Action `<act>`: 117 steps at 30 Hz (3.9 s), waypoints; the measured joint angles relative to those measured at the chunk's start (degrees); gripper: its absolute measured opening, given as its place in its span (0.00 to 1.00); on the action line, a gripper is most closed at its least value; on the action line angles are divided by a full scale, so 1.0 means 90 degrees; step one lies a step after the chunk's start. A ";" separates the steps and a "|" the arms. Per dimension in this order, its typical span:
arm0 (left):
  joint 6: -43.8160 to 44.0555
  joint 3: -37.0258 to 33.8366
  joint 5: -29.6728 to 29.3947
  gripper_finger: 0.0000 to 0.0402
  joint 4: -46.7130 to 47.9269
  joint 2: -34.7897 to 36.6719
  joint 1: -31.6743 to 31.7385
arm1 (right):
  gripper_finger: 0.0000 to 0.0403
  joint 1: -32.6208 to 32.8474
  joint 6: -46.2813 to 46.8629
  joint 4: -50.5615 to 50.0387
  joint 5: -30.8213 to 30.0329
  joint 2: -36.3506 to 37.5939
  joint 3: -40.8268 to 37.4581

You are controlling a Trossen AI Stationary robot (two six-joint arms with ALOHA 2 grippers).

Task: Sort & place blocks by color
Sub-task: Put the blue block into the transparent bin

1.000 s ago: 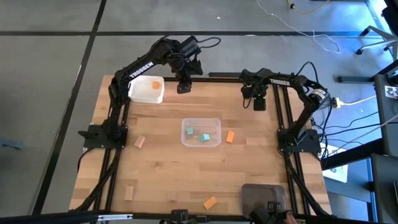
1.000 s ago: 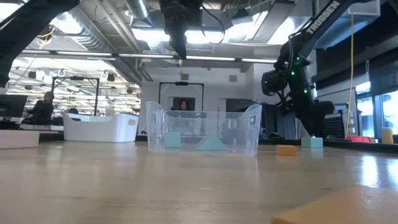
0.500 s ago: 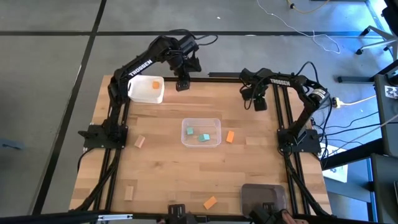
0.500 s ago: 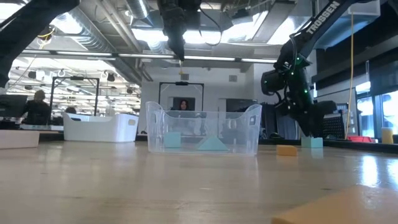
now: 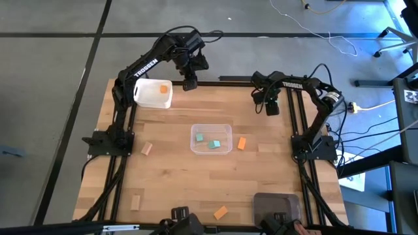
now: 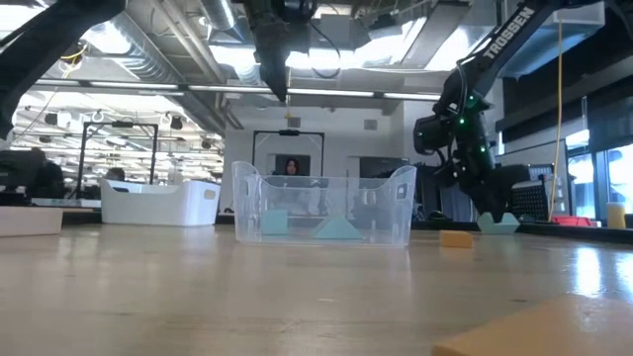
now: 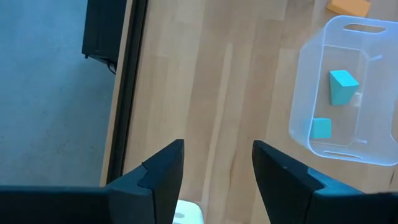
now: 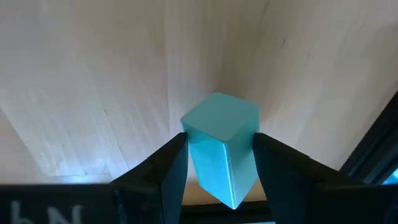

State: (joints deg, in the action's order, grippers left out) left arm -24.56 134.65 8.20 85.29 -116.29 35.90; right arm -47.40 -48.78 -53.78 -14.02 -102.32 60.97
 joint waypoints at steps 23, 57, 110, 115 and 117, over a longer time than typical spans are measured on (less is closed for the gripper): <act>0.0019 0.0001 0.0002 0.45 0.0003 0.0000 -0.0002 | 0.44 0.1795 0.0274 0.0520 0.0912 -0.0032 0.0294; 0.0048 0.0002 0.0000 0.45 0.0003 0.0000 -0.0005 | 0.44 0.2160 0.1763 0.2027 0.1750 -0.0231 -0.0209; -0.0379 -0.0872 0.1071 0.45 0.0529 0.2136 -0.0069 | 0.34 0.4436 0.3746 -0.0046 0.2671 -0.1232 0.3631; -0.0277 -0.1246 0.1058 0.45 0.0526 0.2515 -0.0168 | 0.34 0.4571 0.3721 0.0067 0.2610 -0.1774 0.3631; -0.0273 -0.1355 0.1059 0.45 0.0525 0.2627 -0.0183 | 0.34 0.4578 0.3721 0.0084 0.2610 -0.1938 0.3631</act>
State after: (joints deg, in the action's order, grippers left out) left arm -27.01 122.46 17.73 90.02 -92.65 34.25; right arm -6.20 -15.29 -53.02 9.47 -119.76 93.65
